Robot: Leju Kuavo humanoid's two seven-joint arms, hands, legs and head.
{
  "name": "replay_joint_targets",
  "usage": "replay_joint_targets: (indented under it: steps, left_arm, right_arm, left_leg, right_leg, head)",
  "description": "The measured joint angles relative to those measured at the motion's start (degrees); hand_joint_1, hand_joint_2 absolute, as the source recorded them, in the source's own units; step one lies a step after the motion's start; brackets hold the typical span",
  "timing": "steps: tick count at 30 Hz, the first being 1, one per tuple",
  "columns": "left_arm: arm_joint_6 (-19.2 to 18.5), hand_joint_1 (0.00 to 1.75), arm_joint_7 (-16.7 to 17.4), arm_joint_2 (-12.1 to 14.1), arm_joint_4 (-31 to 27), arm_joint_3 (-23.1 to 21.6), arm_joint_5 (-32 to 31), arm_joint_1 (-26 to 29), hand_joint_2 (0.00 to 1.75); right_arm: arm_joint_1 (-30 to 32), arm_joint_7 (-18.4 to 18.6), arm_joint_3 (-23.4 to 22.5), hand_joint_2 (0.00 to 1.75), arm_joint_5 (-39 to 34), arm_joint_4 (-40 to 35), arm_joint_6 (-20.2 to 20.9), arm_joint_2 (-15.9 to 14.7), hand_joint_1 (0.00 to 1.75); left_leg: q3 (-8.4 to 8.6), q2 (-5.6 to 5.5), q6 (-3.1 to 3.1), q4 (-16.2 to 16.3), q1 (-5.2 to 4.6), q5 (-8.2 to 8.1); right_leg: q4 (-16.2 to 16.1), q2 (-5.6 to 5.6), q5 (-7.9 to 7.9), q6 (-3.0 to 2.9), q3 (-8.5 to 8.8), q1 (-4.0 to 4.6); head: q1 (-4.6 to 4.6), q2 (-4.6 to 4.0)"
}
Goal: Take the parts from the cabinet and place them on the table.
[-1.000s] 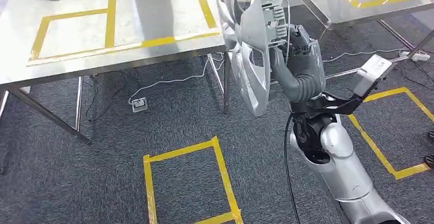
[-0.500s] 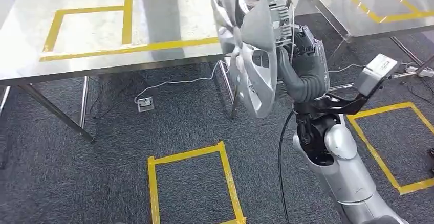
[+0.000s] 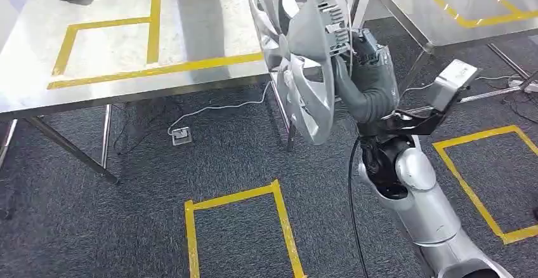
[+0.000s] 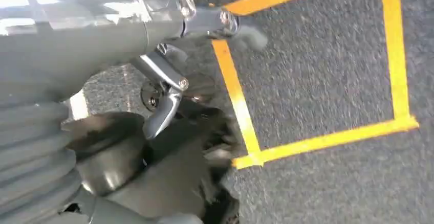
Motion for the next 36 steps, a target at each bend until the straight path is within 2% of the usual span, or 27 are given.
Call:
replay_joint_targets:
  steps: [1,2,4,5,6,7,8,10,12,14,15,17,18,20,21,22,23,24,26,27,29,30,31,33,34,35,36]
  left_arm:
    - [0.0,0.0,0.07,0.02,0.02,0.0,0.0,0.14,1.75]
    - [0.0,0.0,0.17,0.02,0.04,0.0,0.0,0.31,1.75]
    - [0.0,0.0,0.24,0.02,0.07,0.0,0.0,0.31,1.75]
    - [0.0,0.0,0.22,0.02,0.07,0.0,0.0,0.31,1.75]
    - [0.0,0.0,0.24,-0.13,0.07,0.0,-0.02,0.25,1.75]
    - [0.0,0.0,0.15,-0.24,0.04,0.0,-0.02,0.23,1.75]
    - [0.0,0.0,0.2,-0.2,0.07,0.0,-0.04,0.3,1.75]
    - [0.0,0.0,0.17,-0.07,0.15,0.02,-0.09,0.34,1.75]
    - [0.0,0.0,0.13,0.02,0.17,0.04,-0.2,0.35,1.75]
    - [-0.02,0.0,0.11,-0.02,0.17,0.02,-0.24,0.34,1.75]
    - [-0.02,0.0,0.11,-0.02,0.17,0.02,-0.28,0.36,1.75]
    - [-0.02,0.0,0.11,0.0,0.22,0.02,-0.28,0.39,1.75]
    - [-0.02,0.0,0.13,0.0,0.24,0.02,-0.28,0.4,1.75]
    - [-0.02,0.0,0.15,-0.04,0.24,0.02,-0.28,0.39,1.75]
    - [-0.02,0.0,0.17,-0.07,0.24,0.02,-0.28,0.37,1.75]
    - [-0.02,0.0,0.17,-0.11,0.24,0.02,-0.28,0.41,1.75]
    - [-0.02,0.0,0.22,-0.31,0.24,0.04,-0.28,0.26,1.75]
    - [-0.02,0.0,0.26,-0.35,0.24,0.04,-0.31,0.14,1.75]
    - [-0.07,0.0,0.31,-0.59,0.22,0.04,-0.33,0.14,1.75]
    - [-0.07,0.0,0.28,-0.66,0.22,0.02,-0.35,0.18,1.75]
    - [-0.02,0.0,0.28,-0.7,0.24,0.02,-0.35,0.15,1.75]
    - [-0.02,0.0,0.31,-0.66,0.24,0.02,-0.35,0.1,1.75]
    - [0.02,0.0,0.33,-0.63,0.24,0.02,-0.31,0.13,1.75]
    - [0.15,0.0,0.39,-0.61,0.24,0.02,-0.28,0.3,1.75]
    - [0.15,0.0,0.44,-0.55,0.26,0.02,-0.26,0.45,1.75]
    - [0.18,0.0,0.44,-0.48,0.28,0.02,-0.26,0.5,1.75]
    - [0.17,0.0,0.44,-0.48,0.28,0.02,-0.24,0.5,1.75]
  right_arm:
    - [0.0,0.0,0.2,1.75,0.0,0.15,0.0,-0.02,1.75]
    - [0.02,0.0,0.37,1.75,-0.04,0.37,0.06,-0.02,1.75]
    - [0.0,0.02,0.57,1.75,-0.09,0.63,0.28,0.02,1.75]
    - [0.0,0.0,0.63,1.75,-0.11,0.72,0.39,0.02,1.75]
    - [-0.02,0.02,0.72,1.75,-0.15,0.79,0.55,0.11,1.75]
    - [-0.18,0.04,0.76,1.75,-0.2,0.96,0.68,0.2,1.75]
    - [-0.19,0.09,0.79,1.75,-0.22,1.05,0.79,0.22,1.75]
    - [-0.16,0.11,0.9,1.75,-0.24,1.25,0.96,0.42,1.75]
    - [-0.19,0.26,0.94,1.75,-0.24,1.59,1.07,0.44,1.75]
    - [-0.27,0.28,1.05,1.75,-0.22,1.73,1.31,0.52,1.75]
    - [-0.25,0.28,1.27,1.75,-0.22,1.88,1.38,0.55,1.75]
    - [0.11,0.42,1.51,1.75,-0.15,2.16,1.44,0.55,1.75]
    - [0.21,0.53,1.64,1.75,-0.15,2.29,1.44,0.55,1.75]
    - [0.29,0.61,1.84,1.75,-0.07,2.32,1.49,0.55,1.75]
    - [0.37,0.61,1.84,1.75,-0.07,2.29,1.4,0.55,1.75]
    - [0.37,0.63,1.81,1.75,-0.04,2.29,1.38,0.5,1.75]
    - [0.44,0.63,1.81,1.75,-0.04,2.32,1.27,0.48,1.75]
    - [0.27,0.72,1.81,1.75,-0.04,2.27,1.18,0.5,1.75]
    - [0.33,0.81,1.75,1.75,0.09,2.12,1.05,0.46,1.75]
    - [0.41,0.96,1.73,1.75,0.09,2.05,0.96,0.46,1.75]
    - [0.6,1.03,1.7,1.75,0.09,1.97,0.94,0.39,1.75]
    - [0.57,1.07,1.75,1.75,0.09,1.97,0.85,0.39,1.75]
    - [0.59,1.07,1.77,1.75,0.13,1.97,0.85,0.44,1.75]
    - [0.8,1.14,1.79,1.75,0.13,1.97,0.77,0.48,1.75]
    - [0.97,1.16,1.79,1.75,0.13,1.97,0.7,0.46,1.75]
    - [1.05,1.18,1.79,1.75,0.15,1.99,0.66,0.46,1.75]
    - [1.08,1.2,1.81,1.75,0.15,1.99,0.66,0.48,1.75]
  left_leg:
    - [-1.54,0.01,-0.28,1.96,0.23,-0.12]
    - [-1.77,0.09,-0.7,0.74,0.52,2.03]
    - [2.13,0.4,-1.35,-8.05,1.05,7.99]
    - [4.07,0.65,-1.53,-11.79,1.24,9.86]
    - [4.81,1.06,-1.43,-12.83,0.99,8.04]
    - [5.08,1.01,-0.5,-13.55,0.82,8.3]
    - [5.09,1.05,0.3,-13.35,0.65,8.07]
    - [5.1,1.04,1.29,-13.45,0.56,7.65]
    - [6.27,0.9,2.15,-13.6,0.66,7.38]
    - [7.25,1.04,2.67,-13.6,0.41,6.72]
    - [7.66,1.16,2.83,-13.6,0.21,6.32]
    - [8.52,1.26,3.03,-13.6,-0.27,5.54]
    - [9.18,1.25,3.11,-13.6,-0.55,5.02]
    - [10.47,1.16,3.24,-13.6,-0.91,4.13]
    - [11.71,1.06,3.25,-13.61,-1.07,3.32]
    - [11.73,1.04,3.23,-13.81,-0.95,2.81]
    - [12.19,0.95,3.04,-14.03,-0.82,2.71]
    - [11.92,0.89,2.65,-14.28,-0.43,2.67]
    - [12.59,0.94,2.09,-14.72,-0.16,2.93]
    - [12.99,0.93,1.5,-14.95,-0.08,3.56]
    - [12.54,0.0,1.26,-12.84,-0.27,3.73]
    - [10.43,-0.3,0.96,-9.19,-0.14,3.38]
    - [7.63,-0.34,0.64,-5.35,-0.05,2.14]
    - [2.44,-0.25,-0.23,0.44,0.33,-1.45]
    - [0.29,-0.11,-0.4,1.56,0.51,-2.52]
    - [-0.33,0.0,-0.74,0.7,0.65,-1.6]
    - [-0.13,0.1,-1.02,-1.3,0.83,0.34]
  right_leg:
    - [0.17,-0.01,-0.19,0.17,0.0,-0.11]
    - [0.51,-0.06,-0.56,0.48,0.05,-0.33]
    - [1.45,-0.13,-1.47,1.16,0.2,-0.82]
    - [1.88,-0.14,-1.91,1.46,0.32,-0.98]
    - [2.12,-0.15,-2.43,1.99,0.23,-0.96]
    - [2.63,-0.06,-2.88,2.51,0.11,-0.8]
    - [2.32,0.02,-2.8,2.74,0.23,-0.82]
    - [2.68,0.21,-2.47,3.48,0.65,-1.0]
    - [3.93,0.18,-3.39,3.86,0.26,-1.17]
    - [11.46,0.21,-6.63,4.04,-3.63,-1.1]
    - [16.33,0.21,-8.47,4.08,-6.5,-1.1]
    - [21.82,0.2,-9.85,3.82,-10.48,-0.97]
    - [21.17,0.23,-8.73,3.4,-10.87,-0.83]
    - [15.49,0.35,-4.62,2.44,-9.11,-0.42]
    - [8.62,0.5,-0.13,1.51,-6.47,0.25]
    - [4.98,0.7,2.19,0.79,-5.32,0.82]
    - [5.41,0.74,1.15,0.52,-5.39,1.07]
    - [3.04,0.76,1.24,0.27,-4.72,1.36]
    - [2.08,0.68,1.09,-0.08,-4.45,1.87]
    - [1.27,0.51,1.01,-0.48,-3.27,1.77]
    - [-0.17,0.19,1.08,-0.38,-0.79,1.1]
    - [-0.42,-0.04,0.84,-0.71,0.06,0.89]
    - [-0.44,-0.1,0.42,-0.71,0.48,0.79]
    - [-0.42,-0.12,-0.45,-0.56,1.25,0.6]
    - [-0.33,-0.11,-1.1,-0.31,1.81,0.36]
    - [-0.16,-0.1,-1.63,-0.02,2.31,0.13]
    - [0.02,-0.08,-2.17,0.25,2.78,-0.11]
  head:
    - [-0.09,0.0]
    - [-0.28,0.0]
    - [-0.61,0.0]
    - [-0.74,0.0]
    - [-1.05,0.0]
    - [-1.29,0.0]
    - [-0.96,0.0]
    - [-0.94,0.0]
    - [-0.39,0.0]
    - [0.2,0.0]
    - [0.72,0.0]
    - [1.03,0.0]
    - [1.22,0.0]
    - [1.4,0.0]
    - [1.29,0.0]
    - [1.33,0.0]
    - [0.54,0.0]
    - [0.71,0.0]
    - [1.2,0.0]
    - [1.53,0.0]
    - [1.35,0.0]
    - [0.96,0.0]
    - [0.74,0.0]
    - [0.33,0.0]
    - [0.31,0.0]
    - [0.31,0.0]
    - [0.26,0.0]
